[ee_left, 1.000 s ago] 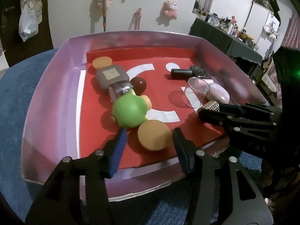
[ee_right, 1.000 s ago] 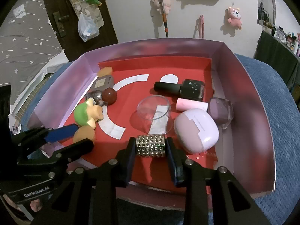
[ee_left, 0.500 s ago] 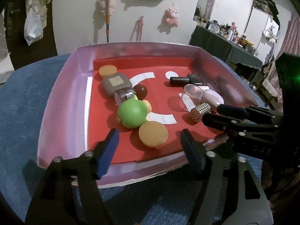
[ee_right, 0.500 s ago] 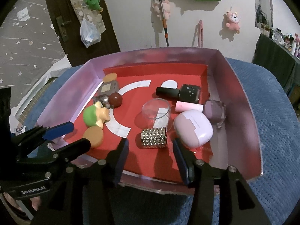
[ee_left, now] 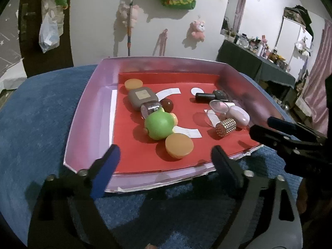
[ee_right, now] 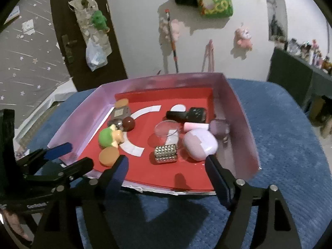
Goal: Organize rigid objects
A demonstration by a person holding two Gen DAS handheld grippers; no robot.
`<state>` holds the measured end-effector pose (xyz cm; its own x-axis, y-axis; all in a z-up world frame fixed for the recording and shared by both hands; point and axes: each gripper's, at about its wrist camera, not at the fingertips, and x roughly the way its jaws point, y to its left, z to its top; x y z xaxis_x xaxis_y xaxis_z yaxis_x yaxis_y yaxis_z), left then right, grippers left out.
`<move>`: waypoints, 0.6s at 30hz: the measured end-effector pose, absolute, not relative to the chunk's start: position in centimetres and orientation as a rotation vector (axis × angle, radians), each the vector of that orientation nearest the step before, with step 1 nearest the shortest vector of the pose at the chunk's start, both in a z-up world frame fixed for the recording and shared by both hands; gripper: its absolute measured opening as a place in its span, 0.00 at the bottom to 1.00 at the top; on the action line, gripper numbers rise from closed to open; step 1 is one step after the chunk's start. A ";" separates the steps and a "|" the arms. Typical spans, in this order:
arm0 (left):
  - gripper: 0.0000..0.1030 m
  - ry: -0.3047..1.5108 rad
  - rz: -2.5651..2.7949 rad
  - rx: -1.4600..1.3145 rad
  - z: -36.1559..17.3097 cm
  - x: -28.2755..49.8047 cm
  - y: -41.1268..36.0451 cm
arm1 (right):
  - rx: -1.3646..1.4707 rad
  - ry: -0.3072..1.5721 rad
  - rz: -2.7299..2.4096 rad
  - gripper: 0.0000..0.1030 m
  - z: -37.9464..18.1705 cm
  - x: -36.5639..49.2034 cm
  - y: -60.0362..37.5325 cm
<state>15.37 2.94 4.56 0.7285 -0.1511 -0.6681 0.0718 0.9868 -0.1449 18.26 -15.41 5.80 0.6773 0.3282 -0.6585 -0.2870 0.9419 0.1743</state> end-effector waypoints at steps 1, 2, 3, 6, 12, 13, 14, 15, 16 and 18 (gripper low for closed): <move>0.92 0.738 -0.121 -0.113 4.5 15.2 3.0 | 0.053 0.737 0.334 0.79 5.8 17.9 -15.4; 0.92 0.731 -0.120 -0.112 4.5 15.2 3.0 | 0.048 0.726 0.322 0.79 5.8 17.6 -15.4; 0.92 0.724 -0.119 -0.110 4.4 15.1 3.0 | 0.044 0.716 0.311 0.83 5.7 17.4 -15.4; 0.98 0.711 -0.109 -0.111 4.1 14.9 3.2 | 0.035 0.683 0.276 0.90 5.5 16.7 -15.4; 0.99 0.697 -0.102 -0.130 3.4 14.9 3.5 | 0.036 0.652 0.247 0.98 4.8 16.3 -15.4; 0.99 0.698 -0.109 -0.138 3.4 15.0 3.6 | 0.045 0.655 0.247 0.98 4.6 16.4 -15.5; 1.00 0.696 -0.118 -0.146 3.4 15.0 3.7 | 0.050 0.656 0.247 0.99 4.5 16.4 -15.5; 1.00 0.696 -0.124 -0.152 3.4 15.0 3.8 | 0.052 0.656 0.245 0.99 4.4 16.4 -15.5; 1.00 0.699 -0.130 -0.156 3.4 15.0 3.9 | 0.051 0.654 0.243 0.99 4.3 16.4 -15.4; 1.00 0.711 -0.135 -0.163 3.2 15.2 4.0 | 0.045 0.659 0.239 1.00 4.0 16.5 -15.3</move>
<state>15.23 3.95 3.21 0.7500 -0.1785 -0.6369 0.0679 0.9786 -0.1944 16.46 -15.25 4.02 0.7642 0.2344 -0.6009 -0.2056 0.9716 0.1175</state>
